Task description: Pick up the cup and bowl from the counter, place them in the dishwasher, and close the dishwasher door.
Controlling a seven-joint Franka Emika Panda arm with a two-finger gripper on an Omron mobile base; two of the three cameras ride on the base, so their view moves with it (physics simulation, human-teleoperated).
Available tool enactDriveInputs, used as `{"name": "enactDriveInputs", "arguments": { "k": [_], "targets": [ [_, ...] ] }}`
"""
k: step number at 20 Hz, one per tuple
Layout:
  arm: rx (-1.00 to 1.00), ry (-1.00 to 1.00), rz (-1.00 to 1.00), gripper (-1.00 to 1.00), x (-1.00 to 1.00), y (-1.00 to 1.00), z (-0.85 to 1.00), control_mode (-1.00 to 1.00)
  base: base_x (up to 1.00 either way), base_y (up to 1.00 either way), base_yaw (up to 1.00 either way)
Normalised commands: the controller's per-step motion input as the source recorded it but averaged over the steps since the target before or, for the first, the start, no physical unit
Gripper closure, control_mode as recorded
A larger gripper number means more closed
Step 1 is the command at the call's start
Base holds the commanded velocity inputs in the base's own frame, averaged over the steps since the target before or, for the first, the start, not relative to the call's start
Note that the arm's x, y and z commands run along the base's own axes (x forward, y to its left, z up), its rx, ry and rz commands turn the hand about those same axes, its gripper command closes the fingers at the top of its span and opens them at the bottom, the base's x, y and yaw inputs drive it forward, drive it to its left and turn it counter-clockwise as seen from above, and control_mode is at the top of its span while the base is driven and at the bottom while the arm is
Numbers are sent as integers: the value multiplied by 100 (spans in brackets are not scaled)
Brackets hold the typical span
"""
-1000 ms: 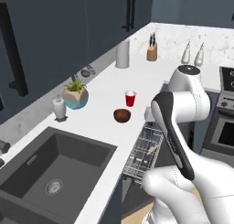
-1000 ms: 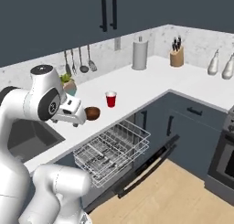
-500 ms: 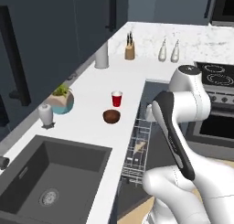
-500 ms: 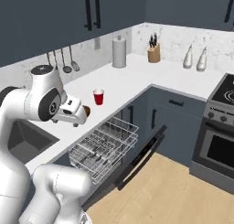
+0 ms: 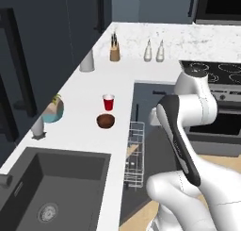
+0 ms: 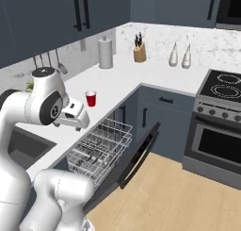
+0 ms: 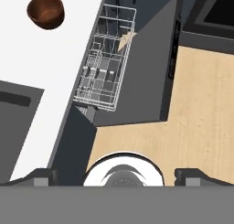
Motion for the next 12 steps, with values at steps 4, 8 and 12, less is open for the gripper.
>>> {"name": "enactDriveInputs", "arguments": {
  "k": [4,8,12],
  "targets": [
    [0,0,-6,-100,8,12,0,-100,9,23,-10],
    [0,0,-2,-100,3,0,0,-100,0,0,0],
    [0,0,0,-100,0,0,0,-100,0,0,0]
  ]
}}
